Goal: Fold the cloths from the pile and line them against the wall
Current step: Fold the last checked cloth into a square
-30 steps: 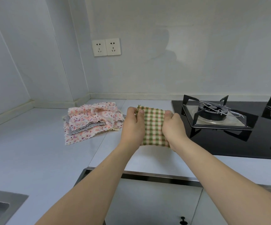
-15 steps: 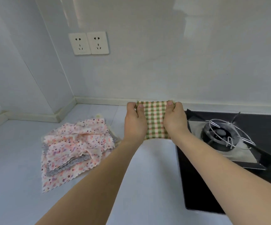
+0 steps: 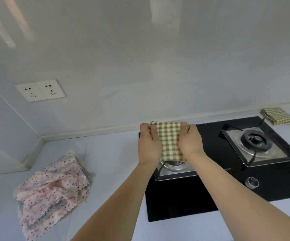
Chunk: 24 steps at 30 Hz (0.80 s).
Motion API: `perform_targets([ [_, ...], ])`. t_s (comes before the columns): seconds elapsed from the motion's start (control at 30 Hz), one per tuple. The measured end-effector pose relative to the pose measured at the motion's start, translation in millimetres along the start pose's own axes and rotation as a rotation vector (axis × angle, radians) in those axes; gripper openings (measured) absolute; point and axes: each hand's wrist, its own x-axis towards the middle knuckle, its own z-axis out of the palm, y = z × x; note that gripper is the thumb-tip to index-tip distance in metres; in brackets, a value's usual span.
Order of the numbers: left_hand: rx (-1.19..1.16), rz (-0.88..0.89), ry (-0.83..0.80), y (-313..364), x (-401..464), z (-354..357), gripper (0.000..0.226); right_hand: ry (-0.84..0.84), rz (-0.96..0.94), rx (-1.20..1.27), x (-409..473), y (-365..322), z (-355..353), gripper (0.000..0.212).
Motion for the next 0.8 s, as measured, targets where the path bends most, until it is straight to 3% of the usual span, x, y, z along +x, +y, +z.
perform_targets([
  [0.27, 0.009, -0.013, -0.020, 54, -21, 159, 0.017, 0.014, -0.021, -0.038, 84, 35, -142, 0.037],
  [0.53, -0.046, -0.165, 0.023, 76, -13, 244, 0.019, -0.030, -0.048, -0.088, 154, 57, -204, 0.047],
  [0.67, -0.229, -0.362, -0.183, 79, -1, 279, 0.016, 0.007, -0.057, -0.102, 193, 72, -242, 0.046],
  [0.8, -0.215, -0.407, -0.312, 82, 0, 337, 0.009, -0.030, 0.002, -0.079, 232, 96, -294, 0.045],
])
